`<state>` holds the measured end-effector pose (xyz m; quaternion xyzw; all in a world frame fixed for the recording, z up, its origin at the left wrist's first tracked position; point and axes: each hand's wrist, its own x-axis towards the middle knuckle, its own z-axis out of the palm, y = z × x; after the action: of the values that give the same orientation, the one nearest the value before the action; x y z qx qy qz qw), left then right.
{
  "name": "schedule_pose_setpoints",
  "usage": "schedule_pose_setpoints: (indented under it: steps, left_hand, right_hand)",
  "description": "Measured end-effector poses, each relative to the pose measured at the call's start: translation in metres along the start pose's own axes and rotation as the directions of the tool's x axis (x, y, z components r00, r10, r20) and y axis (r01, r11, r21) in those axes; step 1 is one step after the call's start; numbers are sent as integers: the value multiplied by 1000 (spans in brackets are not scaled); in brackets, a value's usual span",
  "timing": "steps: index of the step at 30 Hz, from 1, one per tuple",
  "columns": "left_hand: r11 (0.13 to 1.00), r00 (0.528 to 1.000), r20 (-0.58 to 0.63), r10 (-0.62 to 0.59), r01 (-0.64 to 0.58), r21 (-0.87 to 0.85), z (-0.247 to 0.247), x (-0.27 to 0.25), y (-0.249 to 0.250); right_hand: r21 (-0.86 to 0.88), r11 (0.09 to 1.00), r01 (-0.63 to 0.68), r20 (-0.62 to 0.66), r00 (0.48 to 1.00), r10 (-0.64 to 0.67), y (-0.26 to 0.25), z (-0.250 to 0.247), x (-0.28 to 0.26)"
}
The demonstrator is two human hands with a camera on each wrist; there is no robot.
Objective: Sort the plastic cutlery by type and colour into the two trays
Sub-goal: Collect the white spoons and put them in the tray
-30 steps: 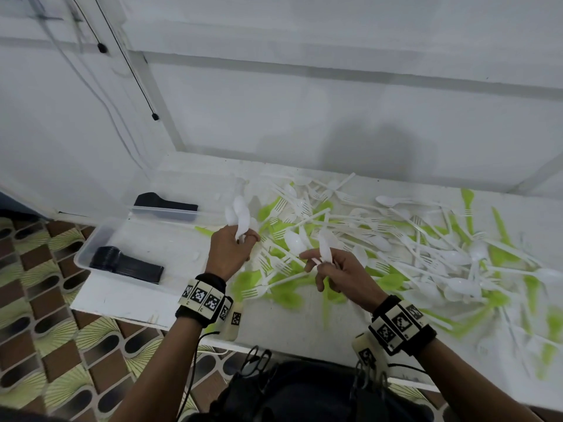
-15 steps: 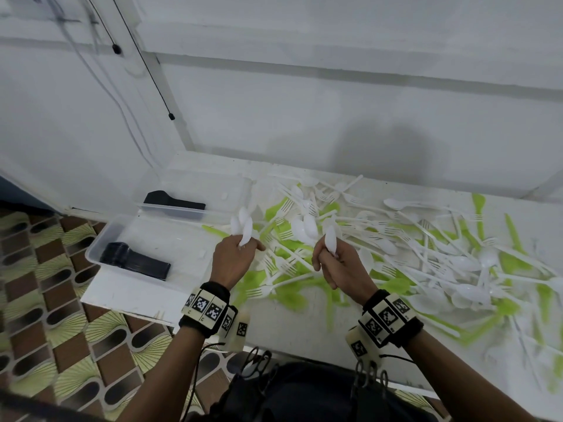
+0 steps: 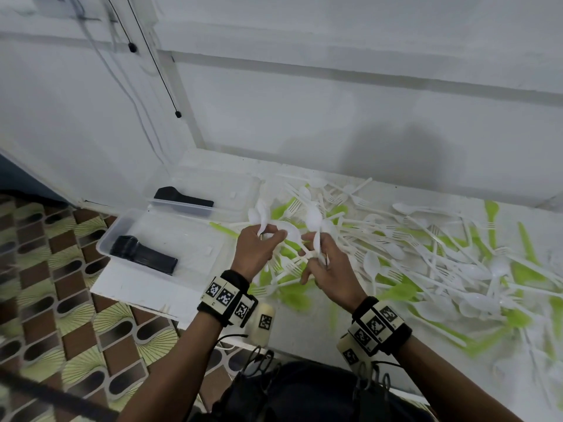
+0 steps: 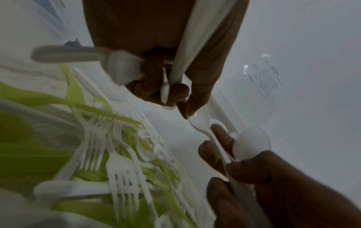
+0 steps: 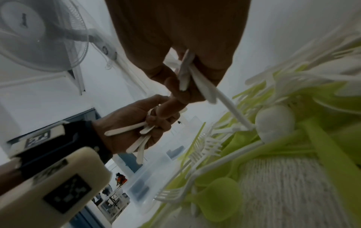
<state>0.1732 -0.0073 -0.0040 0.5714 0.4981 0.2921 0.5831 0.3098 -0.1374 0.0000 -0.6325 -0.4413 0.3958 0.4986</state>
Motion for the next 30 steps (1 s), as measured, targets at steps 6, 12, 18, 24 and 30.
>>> schedule_pose_setpoints:
  steps: [6, 12, 18, 24, 30]
  left_hand:
    - [993, 992, -32, 121, -121, -3, -1, -5, -5]
    - [993, 993, 29, 116, -117, 11, -14, -4, -13]
    - [974, 969, 110, 222, -225, 14, -12, -10, -10]
    - [949, 961, 28, 274, -275, 153, -28, -4, -12]
    - [853, 954, 59, 294, -289, 434, -45, -3, -40]
  right_hand:
    - [-27, 999, -40, -16, 999, 40, 2, 1, 1]
    - [-68, 988, -138, 36, 989, 141, 2, -4, 6]
    - [-129, 984, -126, 221, 963, 152, 10, 0, 6]
    - [-96, 989, -113, 62, 991, 119, 17, -1, 12]
    - [-151, 984, -92, -73, 994, 81, 18, -13, 10]
